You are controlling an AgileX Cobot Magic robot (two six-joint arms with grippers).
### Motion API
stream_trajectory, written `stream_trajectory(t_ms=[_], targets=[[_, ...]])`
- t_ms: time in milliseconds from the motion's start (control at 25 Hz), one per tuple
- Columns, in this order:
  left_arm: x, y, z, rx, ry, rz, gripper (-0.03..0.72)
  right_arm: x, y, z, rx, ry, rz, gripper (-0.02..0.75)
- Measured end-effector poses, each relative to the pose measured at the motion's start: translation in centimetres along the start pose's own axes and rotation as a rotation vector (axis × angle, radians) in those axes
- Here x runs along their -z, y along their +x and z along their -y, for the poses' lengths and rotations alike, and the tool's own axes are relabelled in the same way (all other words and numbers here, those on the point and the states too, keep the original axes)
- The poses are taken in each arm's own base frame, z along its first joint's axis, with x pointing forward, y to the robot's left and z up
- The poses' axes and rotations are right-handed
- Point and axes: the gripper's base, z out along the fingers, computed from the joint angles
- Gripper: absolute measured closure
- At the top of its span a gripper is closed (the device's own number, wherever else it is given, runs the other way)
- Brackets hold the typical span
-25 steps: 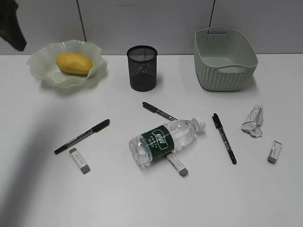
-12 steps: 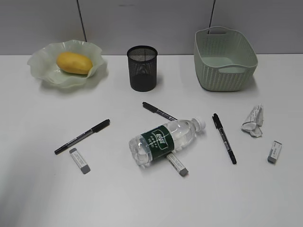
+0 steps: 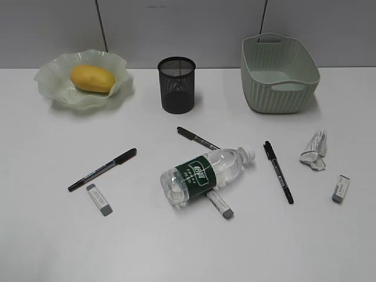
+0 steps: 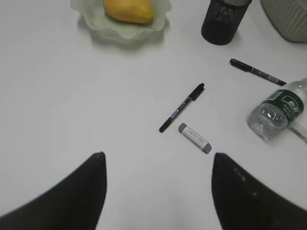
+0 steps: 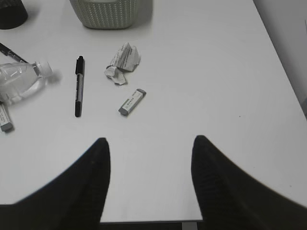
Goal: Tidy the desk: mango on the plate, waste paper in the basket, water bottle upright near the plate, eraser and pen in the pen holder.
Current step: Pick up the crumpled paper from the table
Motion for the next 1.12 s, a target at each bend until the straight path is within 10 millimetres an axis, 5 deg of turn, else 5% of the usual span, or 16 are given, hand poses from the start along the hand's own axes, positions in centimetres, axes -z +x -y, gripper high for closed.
stream_trajectory(t_ms=[240,520,680,1120], targets=[[2.7,2.4,-0.1,-0.045,-0.026,0.118,0.173,-0.7,-0.5,0.2,-0.021,0.016,-0.027,0.300],[2.4,3.2,-0.2,-0.047,-0.032,0.101,0.188,-4.8,-5.5,0.3,-0.032,0.017,0.159,0.300],[2.4,3.3,-0.2,-0.048,-0.032,0.101,0.190,-10.0,-7.2,0.4,-0.071,0.011,0.086,0.300],[1.7,4.6,-0.3,-0.043,-0.031,-0.008,0.190,-25.7,-7.8,-0.3,-0.306,-0.035,-0.476,0.300]])
